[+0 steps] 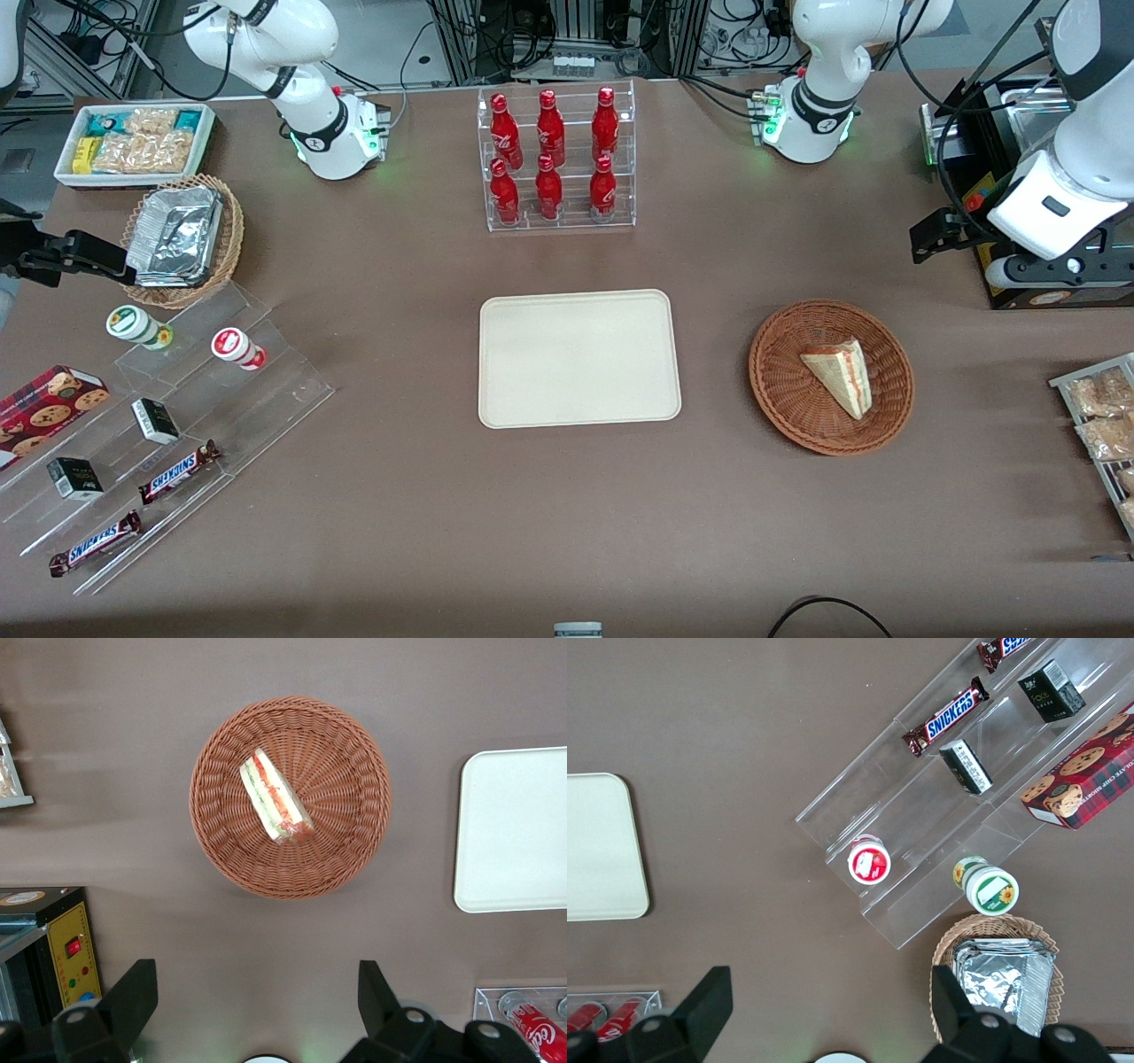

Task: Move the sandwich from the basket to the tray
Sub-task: 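Move the left gripper over the wrapped sandwich in the wicker basket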

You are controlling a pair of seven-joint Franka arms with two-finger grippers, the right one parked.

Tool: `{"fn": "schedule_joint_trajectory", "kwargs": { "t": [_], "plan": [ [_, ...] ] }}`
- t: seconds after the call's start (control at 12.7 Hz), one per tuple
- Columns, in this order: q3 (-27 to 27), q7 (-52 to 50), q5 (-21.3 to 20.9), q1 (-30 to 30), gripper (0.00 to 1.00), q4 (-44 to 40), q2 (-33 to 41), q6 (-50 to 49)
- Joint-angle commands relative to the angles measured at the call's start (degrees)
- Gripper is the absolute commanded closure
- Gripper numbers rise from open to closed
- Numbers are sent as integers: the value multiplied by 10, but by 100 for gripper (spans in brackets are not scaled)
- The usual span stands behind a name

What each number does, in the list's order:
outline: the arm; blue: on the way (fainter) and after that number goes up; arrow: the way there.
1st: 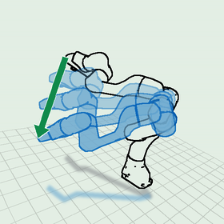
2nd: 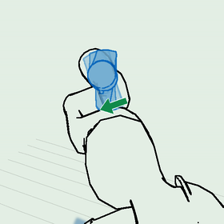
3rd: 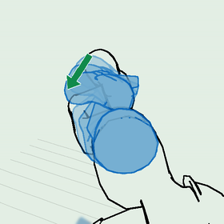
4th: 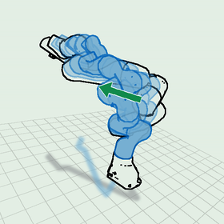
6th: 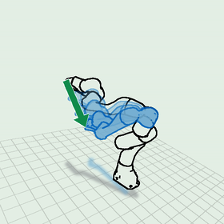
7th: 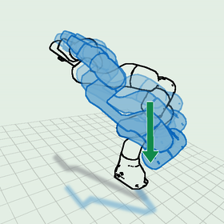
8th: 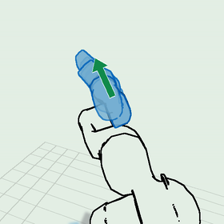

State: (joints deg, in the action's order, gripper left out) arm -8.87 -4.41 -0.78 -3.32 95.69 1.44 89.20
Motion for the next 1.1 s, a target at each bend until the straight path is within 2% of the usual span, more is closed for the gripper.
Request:
{"fn": "schedule_joint_trajectory", "kwargs": {
  "t": [0.0,0.47,1.02],
  "plan": [
    [-3,3,16,-8,0,-7,-7,6],
    [-2,3,19,-8,0,9,-29,18],
    [-1,3,19,-10,0,124,-37,134]
  ]
}}
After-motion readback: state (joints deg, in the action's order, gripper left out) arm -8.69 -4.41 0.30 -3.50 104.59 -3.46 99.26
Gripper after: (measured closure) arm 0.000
